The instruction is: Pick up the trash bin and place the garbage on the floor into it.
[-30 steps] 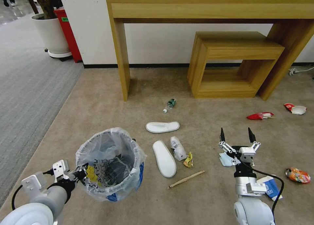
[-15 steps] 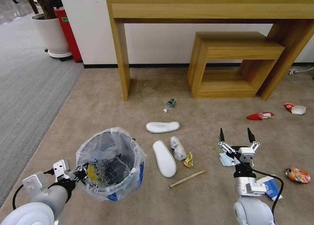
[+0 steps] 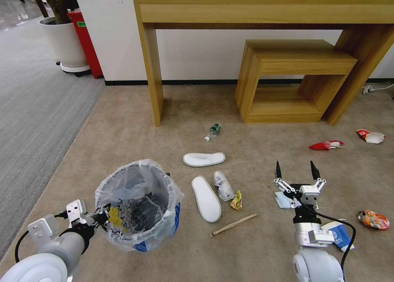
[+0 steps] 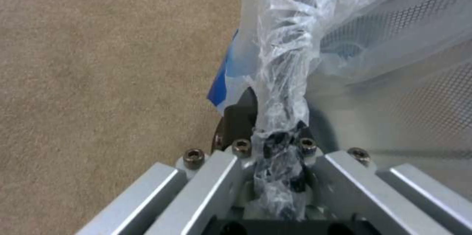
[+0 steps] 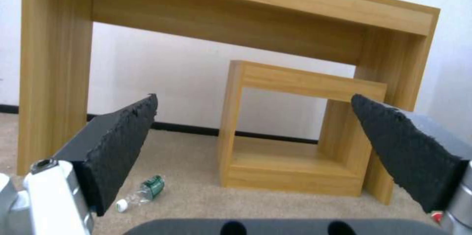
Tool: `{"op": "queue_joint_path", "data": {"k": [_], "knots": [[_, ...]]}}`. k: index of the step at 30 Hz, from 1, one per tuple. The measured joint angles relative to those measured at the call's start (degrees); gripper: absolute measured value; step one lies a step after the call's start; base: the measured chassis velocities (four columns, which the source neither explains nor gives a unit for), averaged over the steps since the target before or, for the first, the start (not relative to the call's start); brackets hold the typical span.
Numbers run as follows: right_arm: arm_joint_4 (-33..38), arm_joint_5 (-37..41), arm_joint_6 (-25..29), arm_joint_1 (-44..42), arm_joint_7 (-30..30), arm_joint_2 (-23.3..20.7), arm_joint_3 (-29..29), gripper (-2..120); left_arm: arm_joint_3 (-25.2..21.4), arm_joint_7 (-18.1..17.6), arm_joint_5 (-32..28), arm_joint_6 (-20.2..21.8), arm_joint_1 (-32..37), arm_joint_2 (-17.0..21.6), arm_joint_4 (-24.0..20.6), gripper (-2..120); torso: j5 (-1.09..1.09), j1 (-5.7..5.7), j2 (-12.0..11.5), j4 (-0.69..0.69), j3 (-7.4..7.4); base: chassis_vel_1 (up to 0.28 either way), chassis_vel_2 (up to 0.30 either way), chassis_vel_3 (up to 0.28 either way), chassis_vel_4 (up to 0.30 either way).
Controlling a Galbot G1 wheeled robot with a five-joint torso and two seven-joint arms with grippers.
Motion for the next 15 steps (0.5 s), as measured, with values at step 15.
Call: {"op": "queue_joint_path", "data": {"k": [15], "knots": [[0.3, 0.0, 0.2, -0.3, 0.3, 0.1, -0.2, 100, -0.2, 0.2, 0.5, 0.0, 0.1, 0.2, -0.2, 0, 0.0, 0.0, 0.0, 0.0, 0.0, -0.037, 0.035, 0.033, -0.039]]}}
